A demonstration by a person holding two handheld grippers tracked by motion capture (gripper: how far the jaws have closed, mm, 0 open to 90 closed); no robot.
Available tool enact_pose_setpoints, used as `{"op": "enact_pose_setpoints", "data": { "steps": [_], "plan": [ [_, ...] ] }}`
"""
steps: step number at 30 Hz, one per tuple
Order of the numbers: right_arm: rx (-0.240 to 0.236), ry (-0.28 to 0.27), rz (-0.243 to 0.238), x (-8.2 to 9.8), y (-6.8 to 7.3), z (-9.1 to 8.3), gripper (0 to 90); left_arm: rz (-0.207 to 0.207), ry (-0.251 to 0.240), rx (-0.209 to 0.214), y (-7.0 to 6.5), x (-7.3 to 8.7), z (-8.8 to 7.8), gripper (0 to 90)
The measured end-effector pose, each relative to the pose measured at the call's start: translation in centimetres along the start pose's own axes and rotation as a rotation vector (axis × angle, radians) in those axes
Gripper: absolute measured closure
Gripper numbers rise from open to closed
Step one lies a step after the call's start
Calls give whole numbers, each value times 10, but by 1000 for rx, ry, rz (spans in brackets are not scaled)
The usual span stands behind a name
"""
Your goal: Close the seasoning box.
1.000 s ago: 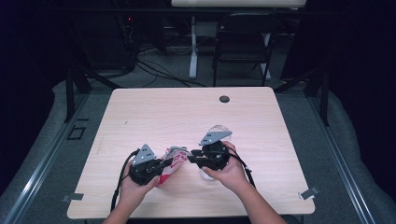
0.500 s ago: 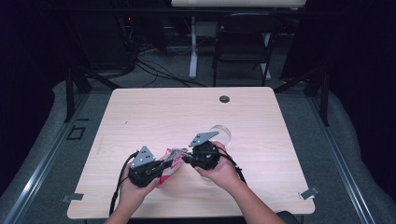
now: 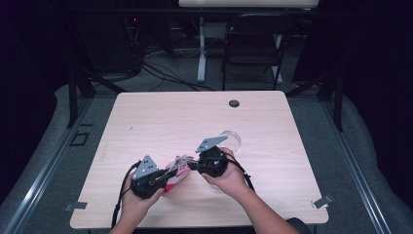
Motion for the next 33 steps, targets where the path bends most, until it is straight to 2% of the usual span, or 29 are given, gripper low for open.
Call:
{"op": "enact_pose_setpoints", "data": {
  "steps": [3, 8, 11, 14, 16, 20, 26, 28, 30, 33],
  "plan": [
    [3, -28, -7, -6, 3, -2, 900, 12, -17, -12, 1, -1, -4, 896],
    [-8, -36, -14, -11, 6, -5, 900, 26, -38, -22, 1, -2, -8, 896],
    [-4, -39, -16, -12, 6, -7, 900, 21, -47, -19, 1, -2, -10, 879],
    [-7, -44, -14, -12, 7, -9, 900, 6, -38, -9, 2, 1, -10, 828],
    [-12, -39, -19, -11, 7, -9, 900, -21, -6, 8, 4, 6, -6, 746],
    [-9, -37, -23, -10, 9, -9, 900, -67, -6, 10, 7, 15, 1, 589],
    [-11, -38, -20, -9, 9, -9, 900, -52, 19, -36, 12, 25, 12, 467],
    [-12, -41, -16, -9, 9, -9, 900, -53, 47, -58, 15, 30, 16, 435],
    [-13, -36, -18, -9, 9, -9, 900, -55, 59, -61, 17, 33, 20, 430],
    [-13, -38, -17, -8, 9, -9, 900, -79, 53, -45, 20, 36, 24, 413]
  ]
}}
Point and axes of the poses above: each handheld gripper's, and its own axes: z roughly forward along the jaws, x roughly out of its underside, y roughly to its left, the point moved 6 cm from there along z, roughly forward along the jaws, and after that the axes turned 13 degrees about -z, right-handed, at the moved point
